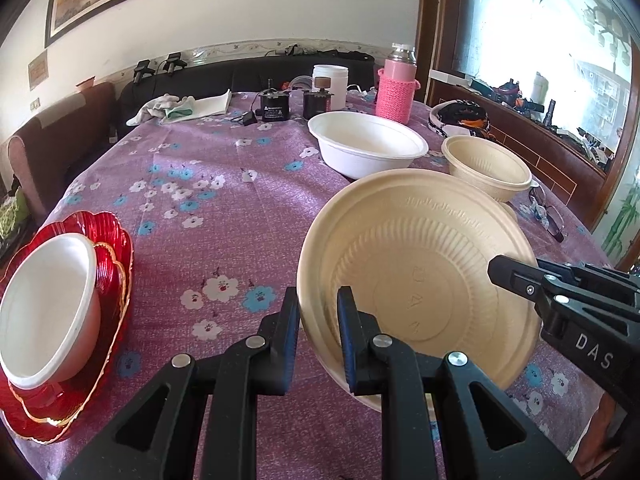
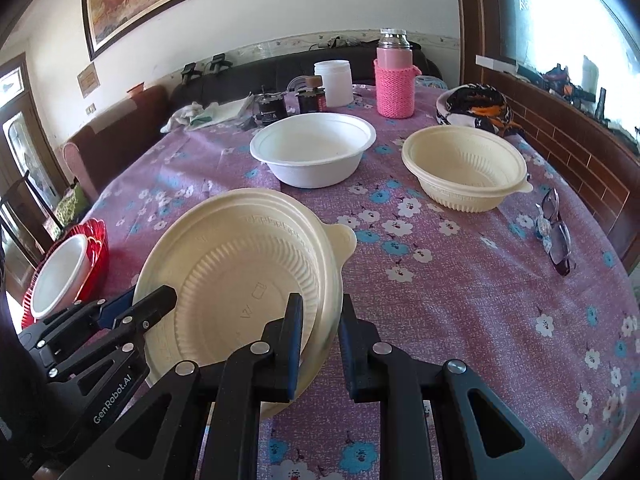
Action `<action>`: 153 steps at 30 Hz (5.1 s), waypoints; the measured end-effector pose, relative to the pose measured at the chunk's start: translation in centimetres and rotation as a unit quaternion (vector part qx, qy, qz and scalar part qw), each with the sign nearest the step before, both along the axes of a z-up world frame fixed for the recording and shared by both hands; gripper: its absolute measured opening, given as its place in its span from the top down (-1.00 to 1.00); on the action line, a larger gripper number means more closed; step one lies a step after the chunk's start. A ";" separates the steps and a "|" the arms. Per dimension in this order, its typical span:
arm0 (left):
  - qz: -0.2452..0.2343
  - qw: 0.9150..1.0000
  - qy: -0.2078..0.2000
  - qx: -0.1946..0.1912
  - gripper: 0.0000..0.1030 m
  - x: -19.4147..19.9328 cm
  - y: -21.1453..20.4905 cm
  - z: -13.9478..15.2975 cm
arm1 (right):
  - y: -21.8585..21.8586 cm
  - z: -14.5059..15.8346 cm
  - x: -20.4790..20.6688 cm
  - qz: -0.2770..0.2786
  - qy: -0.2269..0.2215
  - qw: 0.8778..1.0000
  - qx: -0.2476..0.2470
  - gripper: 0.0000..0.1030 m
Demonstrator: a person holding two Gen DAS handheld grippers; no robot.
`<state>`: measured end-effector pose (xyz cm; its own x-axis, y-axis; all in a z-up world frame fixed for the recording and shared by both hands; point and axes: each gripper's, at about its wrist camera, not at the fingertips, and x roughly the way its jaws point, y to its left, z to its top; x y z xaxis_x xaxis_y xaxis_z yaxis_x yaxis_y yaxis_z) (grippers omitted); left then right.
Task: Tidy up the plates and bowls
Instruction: 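Lift the beige bowl and carry it toward the red plate stack, then lower the beige bowl onto the white bowl and open the left gripper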
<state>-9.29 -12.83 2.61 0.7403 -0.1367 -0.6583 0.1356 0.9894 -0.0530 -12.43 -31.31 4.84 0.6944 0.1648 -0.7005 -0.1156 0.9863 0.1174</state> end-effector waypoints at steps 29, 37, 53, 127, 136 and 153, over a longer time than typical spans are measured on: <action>0.004 1.000 -0.006 0.017 0.66 -0.3 -0.6 0.6 | -0.1 -0.3 -0.2 0.018 -0.012 1.000 -0.010 0.63; 0.007 1.000 -0.021 0.008 0.66 -1.0 0.1 1.6 | -0.1 0.3 -0.5 0.024 -0.012 1.000 0.008 0.63; 0.034 0.998 -0.053 -0.016 0.66 -2.3 3.7 4.6 | 2.0 2.3 -0.2 0.070 0.007 0.996 0.050 0.58; 0.252 0.965 -0.039 -0.061 0.66 -4.4 23.9 3.7 | 23.1 1.2 6.1 0.249 0.162 0.951 0.082 0.48; 0.257 0.963 -0.048 -0.059 0.64 -5.0 23.8 4.3 | 21.7 2.0 5.8 0.244 0.151 0.953 0.097 0.38; 0.192 0.977 -0.089 -0.040 0.33 -6.0 17.2 8.0 | 13.6 3.8 5.5 0.191 0.118 0.961 0.161 0.20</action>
<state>-15.33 4.40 10.57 0.8486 0.1278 -0.5133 -0.2302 0.9629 -0.1408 -6.95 -17.66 8.61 0.3681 0.6108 -0.7010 -0.3936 0.7854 0.4777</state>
